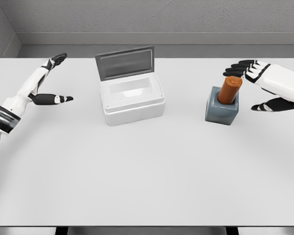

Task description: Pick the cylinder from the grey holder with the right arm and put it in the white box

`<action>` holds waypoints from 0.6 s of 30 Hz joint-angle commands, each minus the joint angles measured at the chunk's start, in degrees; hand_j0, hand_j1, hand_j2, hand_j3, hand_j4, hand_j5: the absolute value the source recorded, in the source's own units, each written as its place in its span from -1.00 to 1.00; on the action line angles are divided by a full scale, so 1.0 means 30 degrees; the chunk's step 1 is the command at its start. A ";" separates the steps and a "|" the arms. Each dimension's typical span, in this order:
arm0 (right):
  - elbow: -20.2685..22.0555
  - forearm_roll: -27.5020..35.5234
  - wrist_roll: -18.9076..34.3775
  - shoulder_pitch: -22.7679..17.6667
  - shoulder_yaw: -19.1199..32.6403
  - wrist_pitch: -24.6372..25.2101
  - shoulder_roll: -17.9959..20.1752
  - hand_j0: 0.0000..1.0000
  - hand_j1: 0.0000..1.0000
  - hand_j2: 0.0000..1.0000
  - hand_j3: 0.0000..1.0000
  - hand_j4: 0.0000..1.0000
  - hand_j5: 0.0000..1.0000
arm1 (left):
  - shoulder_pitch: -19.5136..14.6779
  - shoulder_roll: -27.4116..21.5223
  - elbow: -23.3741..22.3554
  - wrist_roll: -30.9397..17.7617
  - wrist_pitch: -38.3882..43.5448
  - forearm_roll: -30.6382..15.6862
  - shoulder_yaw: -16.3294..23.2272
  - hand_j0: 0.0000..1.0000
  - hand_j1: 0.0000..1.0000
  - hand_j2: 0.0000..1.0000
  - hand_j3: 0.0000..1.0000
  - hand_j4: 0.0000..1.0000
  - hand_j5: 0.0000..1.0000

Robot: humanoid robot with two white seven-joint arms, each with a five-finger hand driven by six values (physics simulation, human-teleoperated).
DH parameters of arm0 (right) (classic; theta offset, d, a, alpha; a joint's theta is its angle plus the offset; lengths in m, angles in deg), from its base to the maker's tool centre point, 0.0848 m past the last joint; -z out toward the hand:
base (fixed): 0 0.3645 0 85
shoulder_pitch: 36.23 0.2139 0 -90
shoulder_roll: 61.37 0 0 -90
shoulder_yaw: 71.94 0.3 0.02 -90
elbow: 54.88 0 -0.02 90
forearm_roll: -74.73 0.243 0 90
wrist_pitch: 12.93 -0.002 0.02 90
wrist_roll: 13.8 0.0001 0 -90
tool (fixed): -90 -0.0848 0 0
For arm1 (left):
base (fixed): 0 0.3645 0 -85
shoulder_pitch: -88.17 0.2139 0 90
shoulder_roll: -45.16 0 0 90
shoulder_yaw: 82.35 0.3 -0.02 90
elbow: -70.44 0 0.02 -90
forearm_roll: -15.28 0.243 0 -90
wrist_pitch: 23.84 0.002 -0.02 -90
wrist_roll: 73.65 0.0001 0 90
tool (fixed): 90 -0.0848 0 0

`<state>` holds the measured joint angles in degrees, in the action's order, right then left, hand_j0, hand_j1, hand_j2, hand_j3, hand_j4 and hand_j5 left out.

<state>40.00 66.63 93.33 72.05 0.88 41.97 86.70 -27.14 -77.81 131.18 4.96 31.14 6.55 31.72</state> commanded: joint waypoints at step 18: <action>-0.1039 -0.2135 -0.0322 0.1931 -0.1010 0.0035 0.1032 1.00 1.00 1.00 1.00 1.00 1.00 | -0.1055 0.1060 -0.1468 -0.2004 0.0007 -0.0137 -0.0172 1.00 1.00 1.00 1.00 1.00 1.00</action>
<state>37.10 60.54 92.43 79.86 0.85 42.02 89.53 -30.30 -74.72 126.80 -0.82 31.10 6.50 31.27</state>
